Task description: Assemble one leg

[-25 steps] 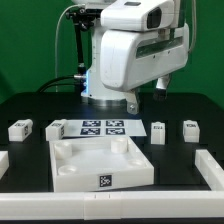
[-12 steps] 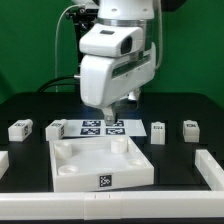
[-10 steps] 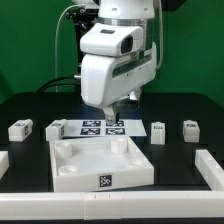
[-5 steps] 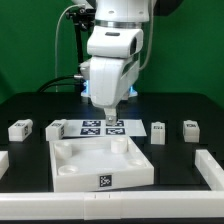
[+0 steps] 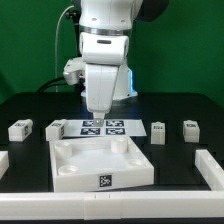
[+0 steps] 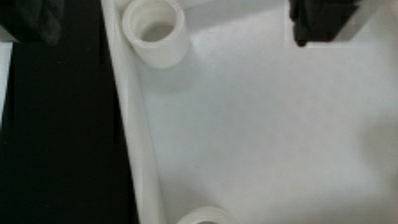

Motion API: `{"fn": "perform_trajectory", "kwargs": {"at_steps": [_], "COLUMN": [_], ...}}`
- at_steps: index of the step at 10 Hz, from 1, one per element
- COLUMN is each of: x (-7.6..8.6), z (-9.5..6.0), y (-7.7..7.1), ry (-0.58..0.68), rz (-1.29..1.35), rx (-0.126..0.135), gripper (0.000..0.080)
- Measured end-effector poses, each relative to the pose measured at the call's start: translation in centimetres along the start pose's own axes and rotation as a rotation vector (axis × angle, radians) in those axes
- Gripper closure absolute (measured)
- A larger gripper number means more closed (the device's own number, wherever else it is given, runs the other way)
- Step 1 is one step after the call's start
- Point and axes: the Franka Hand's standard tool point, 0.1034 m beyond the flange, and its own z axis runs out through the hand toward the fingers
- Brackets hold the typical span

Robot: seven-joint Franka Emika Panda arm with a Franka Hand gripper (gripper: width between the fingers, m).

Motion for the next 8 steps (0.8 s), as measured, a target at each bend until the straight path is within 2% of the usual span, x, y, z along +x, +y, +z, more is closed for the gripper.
{"fn": "perform_trajectory", "kwargs": {"at_steps": [2,4,5,8], "x": [0.0,0.2,0.1,-0.1], "z": [0.2,1.6,2.4,5.4], "y": [-0.3,-2.1,-2.4,-3.4], "ry": [-0.005,0.002,0.007,0.022], "rz": [-0.1,-0.15,-0.152,-0.14], "rx": [0.008,0.042,0.049,0.097], "gripper": [0.0149,0.0149,0.0149,0.0149]}}
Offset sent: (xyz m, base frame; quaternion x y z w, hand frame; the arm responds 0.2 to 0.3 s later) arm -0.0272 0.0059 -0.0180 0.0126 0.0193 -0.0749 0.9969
